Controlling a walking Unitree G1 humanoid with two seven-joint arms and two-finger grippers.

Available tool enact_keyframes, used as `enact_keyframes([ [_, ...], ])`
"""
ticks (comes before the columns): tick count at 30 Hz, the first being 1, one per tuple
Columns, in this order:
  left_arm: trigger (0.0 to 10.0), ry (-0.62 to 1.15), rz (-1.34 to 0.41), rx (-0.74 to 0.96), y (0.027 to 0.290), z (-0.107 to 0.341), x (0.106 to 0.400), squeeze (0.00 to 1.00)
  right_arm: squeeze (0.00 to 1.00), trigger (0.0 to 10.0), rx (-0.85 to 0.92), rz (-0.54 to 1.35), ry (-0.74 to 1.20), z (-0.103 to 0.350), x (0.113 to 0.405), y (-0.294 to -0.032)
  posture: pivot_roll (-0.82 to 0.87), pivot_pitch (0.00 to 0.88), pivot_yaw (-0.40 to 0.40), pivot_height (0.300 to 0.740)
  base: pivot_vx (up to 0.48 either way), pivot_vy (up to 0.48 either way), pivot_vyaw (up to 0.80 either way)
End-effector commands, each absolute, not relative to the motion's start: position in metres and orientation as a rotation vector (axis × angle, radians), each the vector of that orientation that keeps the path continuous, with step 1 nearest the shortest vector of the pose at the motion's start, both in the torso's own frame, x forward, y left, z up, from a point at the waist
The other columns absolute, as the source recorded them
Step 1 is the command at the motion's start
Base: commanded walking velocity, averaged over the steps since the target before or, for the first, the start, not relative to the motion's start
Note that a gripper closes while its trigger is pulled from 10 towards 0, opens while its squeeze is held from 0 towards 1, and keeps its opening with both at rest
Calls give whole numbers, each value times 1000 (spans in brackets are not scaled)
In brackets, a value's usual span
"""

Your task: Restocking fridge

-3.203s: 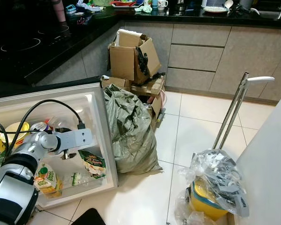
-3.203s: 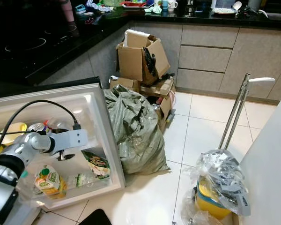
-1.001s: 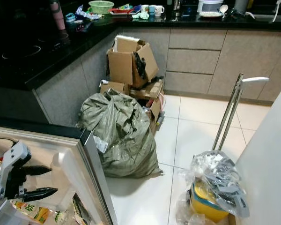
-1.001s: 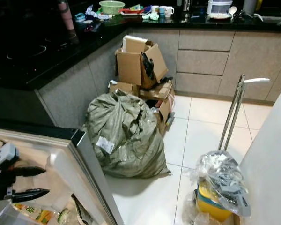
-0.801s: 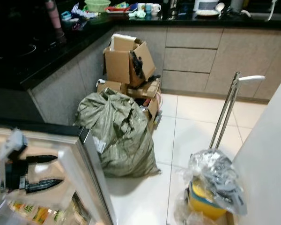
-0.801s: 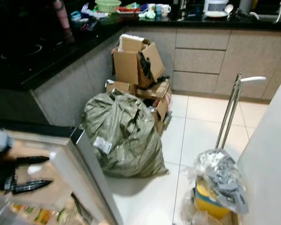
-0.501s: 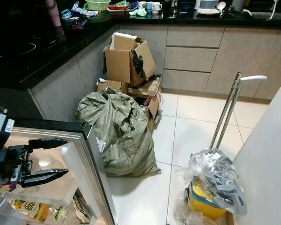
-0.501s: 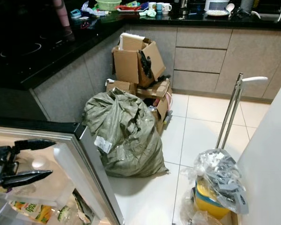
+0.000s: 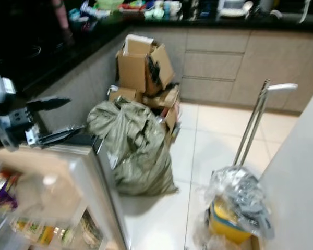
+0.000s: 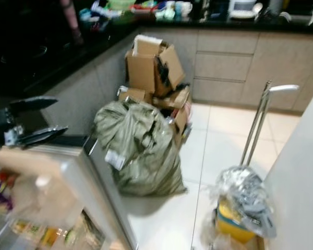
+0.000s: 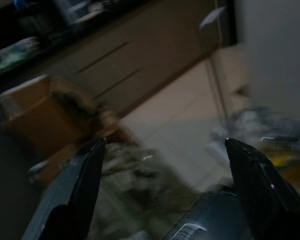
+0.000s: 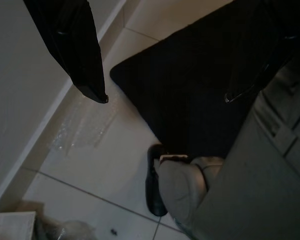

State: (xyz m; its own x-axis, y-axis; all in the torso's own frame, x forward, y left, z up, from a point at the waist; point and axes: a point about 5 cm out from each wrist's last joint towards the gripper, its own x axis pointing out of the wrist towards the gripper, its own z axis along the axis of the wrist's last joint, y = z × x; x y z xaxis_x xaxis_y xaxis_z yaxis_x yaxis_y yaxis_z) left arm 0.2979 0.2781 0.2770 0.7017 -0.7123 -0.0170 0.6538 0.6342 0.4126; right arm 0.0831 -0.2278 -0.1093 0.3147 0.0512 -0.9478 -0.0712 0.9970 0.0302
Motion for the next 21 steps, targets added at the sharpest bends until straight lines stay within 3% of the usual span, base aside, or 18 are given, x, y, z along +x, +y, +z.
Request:
enact_keyframes([
  [1, 10000, -116, -713, 442, 275, 273, 313, 0, 0, 10000, -12, 79, 1257, -110, 80, -227, -69, 23, 36, 740, 0, 0, 0],
  [6, 10000, -84, -611, 536, 273, 277, 332, 0, 0, 10000, -10, 77, 1257, -110, 80, -227, -71, 23, 36, 740, 0, 0, 0],
  [10, 10000, -57, -521, 721, 265, 281, 351, 0, 0, 10000, -8, 74, 1256, -110, 80, -227, -71, 23, 36, 740, 0, 0, 0],
  [12, 10000, -16, -496, 965, 248, 277, 367, 0, 0, 10000, -5, 73, 1255, -110, 80, -226, -83, 23, 38, 740, 0, 0, 0],
  [13, 10000, -16, -496, 965, 248, 277, 367, 0, 0, 10000, -5, 73, 1255, -110, 80, -226, -83, 23, 38, 740, 0, 0, 0],
  [17, 10000, 72, -617, 1224, 227, 260, 378, 0, 0, 10000, -2, 75, 1253, -111, 80, -225, -89, 22, 38, 740, 0, 0, 0],
  [19, 10000, 72, -617, 1224, 227, 260, 378, 0, 0, 10000, -2, 75, 1253, -111, 80, -225, -89, 22, 38, 740, 0, 0, 0],
  [21, 10000, 142, -737, 1280, 221, 256, 378, 0, 0, 10000, -2, 75, 1253, -111, 79, -225, -91, 22, 39, 740, 0, 0, 0],
])
